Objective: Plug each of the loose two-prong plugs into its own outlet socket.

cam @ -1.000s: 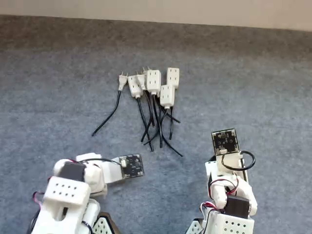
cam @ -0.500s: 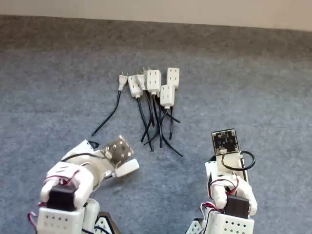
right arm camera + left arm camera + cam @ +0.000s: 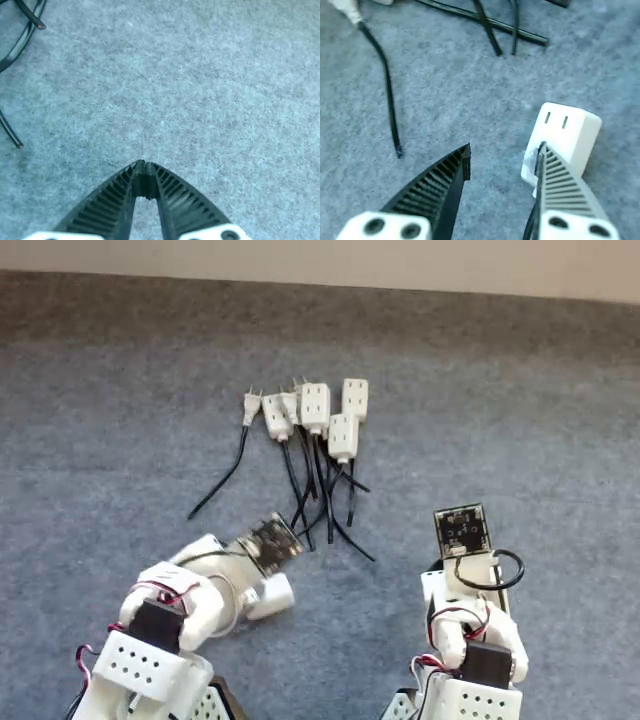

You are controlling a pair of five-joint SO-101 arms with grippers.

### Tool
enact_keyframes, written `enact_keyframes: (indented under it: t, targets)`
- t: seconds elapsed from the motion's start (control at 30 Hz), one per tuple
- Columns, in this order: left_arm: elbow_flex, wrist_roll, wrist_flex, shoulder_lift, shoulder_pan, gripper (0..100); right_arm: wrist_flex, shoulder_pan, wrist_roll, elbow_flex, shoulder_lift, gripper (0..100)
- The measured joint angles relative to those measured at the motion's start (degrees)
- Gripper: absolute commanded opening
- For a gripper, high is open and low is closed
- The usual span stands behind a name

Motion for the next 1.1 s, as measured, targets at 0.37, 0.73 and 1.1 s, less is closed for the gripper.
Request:
enact_keyframes:
  t: [0.37, 0.73, 1.1]
  targets:
    - [-3.78, 0.00, 2.99, 1.05, 2.46, 23, 0.00, 0.00, 0.00, 0.00, 0.00, 0.9]
    - [-22.68, 0.26, 1.14, 1.85, -15.38, 23, 0.00, 0.00, 0.00, 0.00, 0.00, 0.9]
    - [-40.18, 8.00, -23.38, 50.99, -18.55, 23, 0.00, 0.00, 0.00, 0.00, 0.00, 0.9]
